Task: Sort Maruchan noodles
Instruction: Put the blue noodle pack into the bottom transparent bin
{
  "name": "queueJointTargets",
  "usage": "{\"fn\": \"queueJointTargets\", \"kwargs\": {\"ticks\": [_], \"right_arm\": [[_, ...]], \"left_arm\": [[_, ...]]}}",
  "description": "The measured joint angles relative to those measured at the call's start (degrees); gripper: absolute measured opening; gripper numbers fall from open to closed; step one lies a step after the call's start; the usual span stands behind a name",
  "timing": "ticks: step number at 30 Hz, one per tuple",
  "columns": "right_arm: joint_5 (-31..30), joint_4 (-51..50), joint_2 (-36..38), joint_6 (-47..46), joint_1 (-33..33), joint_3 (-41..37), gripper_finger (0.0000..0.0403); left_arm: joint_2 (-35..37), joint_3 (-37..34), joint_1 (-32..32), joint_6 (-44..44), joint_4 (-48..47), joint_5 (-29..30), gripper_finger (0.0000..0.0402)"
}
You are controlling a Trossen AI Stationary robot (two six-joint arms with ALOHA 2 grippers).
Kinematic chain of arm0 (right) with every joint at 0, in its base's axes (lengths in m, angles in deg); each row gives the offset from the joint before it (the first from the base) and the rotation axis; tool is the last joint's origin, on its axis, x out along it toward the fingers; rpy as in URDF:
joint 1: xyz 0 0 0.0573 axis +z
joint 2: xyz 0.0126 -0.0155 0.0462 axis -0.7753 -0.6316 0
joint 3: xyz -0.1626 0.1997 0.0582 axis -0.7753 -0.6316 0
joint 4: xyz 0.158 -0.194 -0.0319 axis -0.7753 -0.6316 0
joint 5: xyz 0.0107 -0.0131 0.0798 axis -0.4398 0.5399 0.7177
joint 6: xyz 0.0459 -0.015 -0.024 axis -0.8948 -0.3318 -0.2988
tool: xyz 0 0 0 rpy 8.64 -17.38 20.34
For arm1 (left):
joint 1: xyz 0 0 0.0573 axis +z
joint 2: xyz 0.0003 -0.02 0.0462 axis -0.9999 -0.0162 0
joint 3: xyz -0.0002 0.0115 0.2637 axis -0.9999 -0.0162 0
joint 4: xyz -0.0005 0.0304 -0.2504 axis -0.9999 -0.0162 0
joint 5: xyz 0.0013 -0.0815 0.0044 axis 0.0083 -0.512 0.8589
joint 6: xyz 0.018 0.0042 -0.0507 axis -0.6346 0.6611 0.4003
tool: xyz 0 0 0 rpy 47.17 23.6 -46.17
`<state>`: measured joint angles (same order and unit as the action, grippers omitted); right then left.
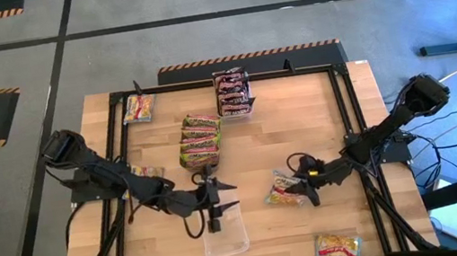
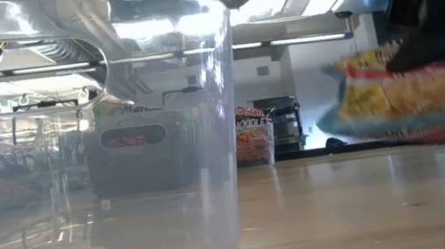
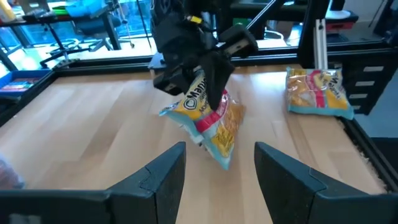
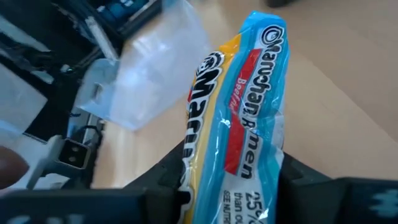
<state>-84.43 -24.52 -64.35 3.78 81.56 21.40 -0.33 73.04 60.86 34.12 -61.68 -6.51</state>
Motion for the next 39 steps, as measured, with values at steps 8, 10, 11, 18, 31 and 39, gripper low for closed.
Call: {"fn": "queueJointTargets", "kwargs": {"ticks": [8, 10, 11, 18, 31, 39], "right_arm": [[1.43, -0.76, 0.02, 7.86, 0.00, 6.40, 0.0119], [1.43, -2.22, 0.02, 10.01, 0.00, 8.29, 0.0120], [1.42, -3.41, 0.02, 10.99, 0.00, 9.31, 0.0120], [0.98, -9.59, -1.11, 21.34, 0.00, 15.83, 0.0120], [1.45, -11.34, -8.25, 33.16, 0.06, 23.91, 0.0120], [1.44, -15.27, -10.36, 33.66, -0.01, 26.90, 0.0120]], "left_arm": [[-0.07, 0.00, 0.07, 2.42, 0.34, -0.04, 0.0184], [-0.07, 0.00, 0.19, 2.83, 0.35, -0.08, 0.0186], [-0.07, 0.00, 0.34, 3.03, 0.35, -0.45, 0.0188], [-0.94, 0.02, 5.07, 8.68, 0.95, -18.07, 0.0241], [-1.53, 0.07, 10.65, 11.60, 7.77, -23.40, 0.0254], [-1.96, 1.90, 12.15, 6.06, 11.10, -27.72, 0.0254]]}}
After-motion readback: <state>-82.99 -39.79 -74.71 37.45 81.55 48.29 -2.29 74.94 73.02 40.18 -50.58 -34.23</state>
